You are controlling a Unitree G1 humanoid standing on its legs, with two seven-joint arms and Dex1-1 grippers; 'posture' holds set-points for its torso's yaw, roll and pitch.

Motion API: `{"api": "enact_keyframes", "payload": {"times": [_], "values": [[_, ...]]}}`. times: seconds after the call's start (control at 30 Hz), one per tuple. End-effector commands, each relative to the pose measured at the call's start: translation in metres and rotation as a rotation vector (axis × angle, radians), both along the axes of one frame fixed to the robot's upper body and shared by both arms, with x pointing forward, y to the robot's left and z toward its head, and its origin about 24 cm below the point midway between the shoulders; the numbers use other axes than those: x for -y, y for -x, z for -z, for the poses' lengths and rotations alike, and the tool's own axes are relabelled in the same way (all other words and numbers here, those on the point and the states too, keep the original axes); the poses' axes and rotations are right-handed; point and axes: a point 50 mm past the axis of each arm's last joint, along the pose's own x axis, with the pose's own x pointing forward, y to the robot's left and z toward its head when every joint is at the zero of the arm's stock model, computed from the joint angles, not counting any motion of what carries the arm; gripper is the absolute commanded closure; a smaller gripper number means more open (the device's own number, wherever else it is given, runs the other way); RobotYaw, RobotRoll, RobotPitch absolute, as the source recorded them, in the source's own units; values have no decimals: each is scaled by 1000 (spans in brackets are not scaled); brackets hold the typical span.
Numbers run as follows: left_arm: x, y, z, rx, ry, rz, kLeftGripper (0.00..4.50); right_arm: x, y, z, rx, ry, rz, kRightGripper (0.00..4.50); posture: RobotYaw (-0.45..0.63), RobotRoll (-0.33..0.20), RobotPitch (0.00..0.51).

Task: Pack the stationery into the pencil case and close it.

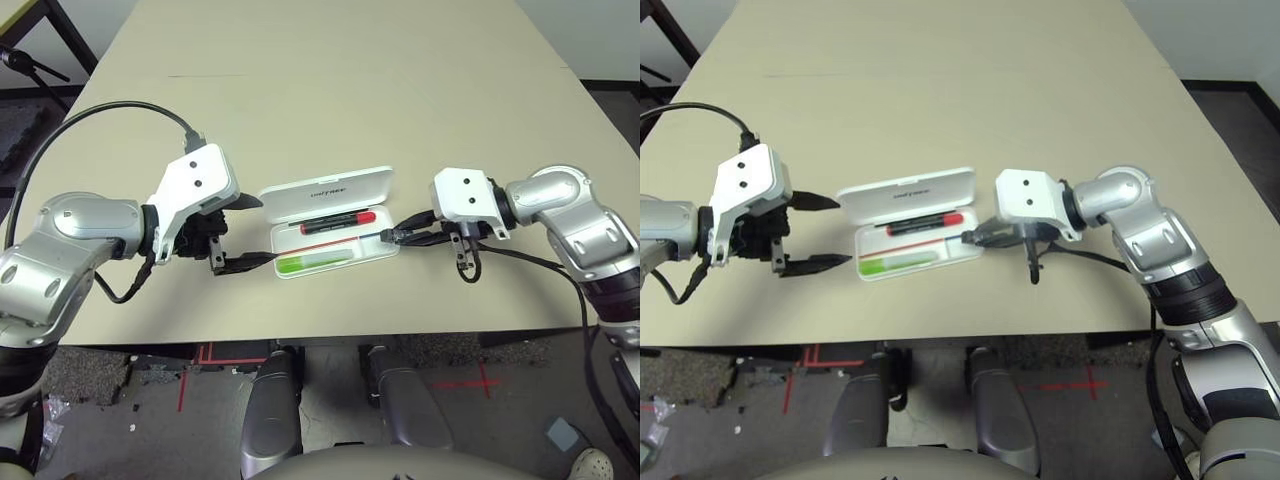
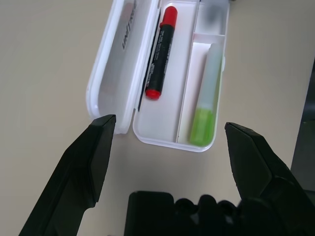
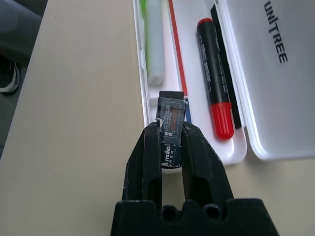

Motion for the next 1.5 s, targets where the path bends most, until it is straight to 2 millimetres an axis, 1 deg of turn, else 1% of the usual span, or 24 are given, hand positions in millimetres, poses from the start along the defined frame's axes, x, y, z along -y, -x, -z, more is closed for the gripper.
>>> {"api": "enact_keyframes", "payload": {"times": [0.03, 0.37, 0.43, 0.5, 0.53, 0.6, 0.73, 0.77, 0.83, 0.97, 1.1, 1.2, 1.37, 1.4, 1.43, 1.5], "values": [[0, 4, 2, -10, -10, -2, 0, -3, 2, 8, -3, 28, -19, 4206, 26, 0, 206], [-1, 5, 3, -14, -11, -11, 0, -6, 0, 12, 11, 48, -23, 4206, 32, 0, 210], [-1, 5, 4, -15, -11, -13, 0, -6, -1, 12, 18, 48, -18, 3440, 32, 0, 210], [-1, 5, 4, -16, -12, -14, 0, -6, -1, 13, 22, 47, -12, 2867, 32, 0, 210], [-1, 5, 4, -16, -12, -15, 0, -5, -2, 12, 25, 47, -8, 2398, 28, 0, 213], [-1, 5, 4, -17, -12, -15, 0, -5, -2, 12, 32, 46, 3, 1700, 27, 0, 213], [-2, 5, 5, -19, -12, -18, 0, -1, -5, 9, 40, 39, 25, 167, 24, 0, 213], [-2, 5, 5, -19, -13, -18, 0, -1, -5, 9, 41, 39, 29, 75, 24, 0, 213], [-2, 4, 5, -19, -12, -21, 0, 5, -7, 6, 41, 40, 47, 75, 23, 0, 213], [-7, 4, 7, -30, -3, -53, 0, 25, -9, -3, -16, 37, 114, 75, 22, 0, 212], [-24, 0, 14, -50, 13, -132, 0, 52, -2, -16, -137, 49, 187, 75, 15, 0, 213], [-36, -5, 19, -41, 7, -177, 0, 61, 4, -27, -200, 30, 223, 75, 11, 0, 214], [-51, -23, 27, -8, 46, -310, 0, 77, 8, -42, -239, -10, 287, 75, -5, 0, 213], [-53, -27, 29, -10, 60, -336, 397, 79, 8, -43, -237, -12, 298, 0, -13, 0, 212], [-55, -30, 31, -17, 85, -361, 649, 80, 8, -43, -233, -6, 303, 0, -13, 0, 212], [-59, -36, 35, -17, 103, -403, 1411, 78, 10, -42, -238, -4, 297, 0, -21, 0, 212]]}}
